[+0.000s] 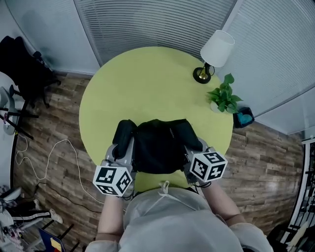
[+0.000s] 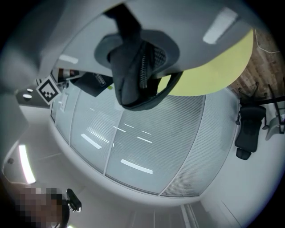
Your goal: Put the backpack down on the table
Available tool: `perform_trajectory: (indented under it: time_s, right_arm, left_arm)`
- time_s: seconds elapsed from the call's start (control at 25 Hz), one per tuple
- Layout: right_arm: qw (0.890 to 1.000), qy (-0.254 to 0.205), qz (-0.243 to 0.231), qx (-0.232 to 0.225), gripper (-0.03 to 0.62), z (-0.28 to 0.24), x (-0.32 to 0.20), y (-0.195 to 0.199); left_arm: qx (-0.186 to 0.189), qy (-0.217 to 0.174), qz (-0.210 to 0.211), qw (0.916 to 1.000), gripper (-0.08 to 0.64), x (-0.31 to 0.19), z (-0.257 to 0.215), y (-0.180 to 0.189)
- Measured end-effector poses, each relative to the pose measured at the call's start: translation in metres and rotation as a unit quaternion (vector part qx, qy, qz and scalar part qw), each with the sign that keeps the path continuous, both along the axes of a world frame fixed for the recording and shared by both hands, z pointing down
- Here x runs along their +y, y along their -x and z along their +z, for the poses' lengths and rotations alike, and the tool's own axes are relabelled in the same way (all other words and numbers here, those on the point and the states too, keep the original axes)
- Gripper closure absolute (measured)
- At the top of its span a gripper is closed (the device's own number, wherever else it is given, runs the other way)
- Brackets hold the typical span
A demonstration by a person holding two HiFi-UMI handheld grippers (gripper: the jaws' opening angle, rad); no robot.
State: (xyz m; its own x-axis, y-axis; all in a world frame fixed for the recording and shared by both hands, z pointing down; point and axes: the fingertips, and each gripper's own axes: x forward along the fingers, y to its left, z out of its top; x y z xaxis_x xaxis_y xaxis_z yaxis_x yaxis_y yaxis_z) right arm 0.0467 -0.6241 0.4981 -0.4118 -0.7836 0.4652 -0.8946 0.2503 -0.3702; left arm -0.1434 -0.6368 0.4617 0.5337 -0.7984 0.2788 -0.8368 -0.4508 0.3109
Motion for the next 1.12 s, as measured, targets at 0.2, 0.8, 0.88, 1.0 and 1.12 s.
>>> perform_trajectory:
  time_s: [0.2,0.8,0.88,1.0,1.12]
  right_arm:
    - [1.0,-0.001,-0.016,0.005,0.563,0.012,-0.04,-0.005]
    - [1.0,0.021,-0.017,0.002,0.558,0.046,-0.079,-0.023]
    - [1.0,0.025,-0.006,0.003,0.555,0.051,-0.077,-0.026]
    - [1.0,0.027,0.002,0.01,0.551,0.06,-0.07,-0.028]
    - [0.999,0.027,0.013,0.025,0.546,0.069,-0.063,-0.036]
  left_arm:
    - [-0.011,0.008,-0.017,0.9998,0.528,-0.033,0.012,-0.004]
    - [-0.022,0.025,-0.029,0.999,0.526,-0.065,0.039,-0.01]
    - [-0.027,0.028,-0.029,0.9988,0.525,-0.065,0.045,-0.009]
    - [-0.036,0.034,-0.033,0.9983,0.522,-0.062,0.053,-0.007]
    - [-0.038,0.044,-0.03,0.9978,0.52,-0.056,0.065,-0.008]
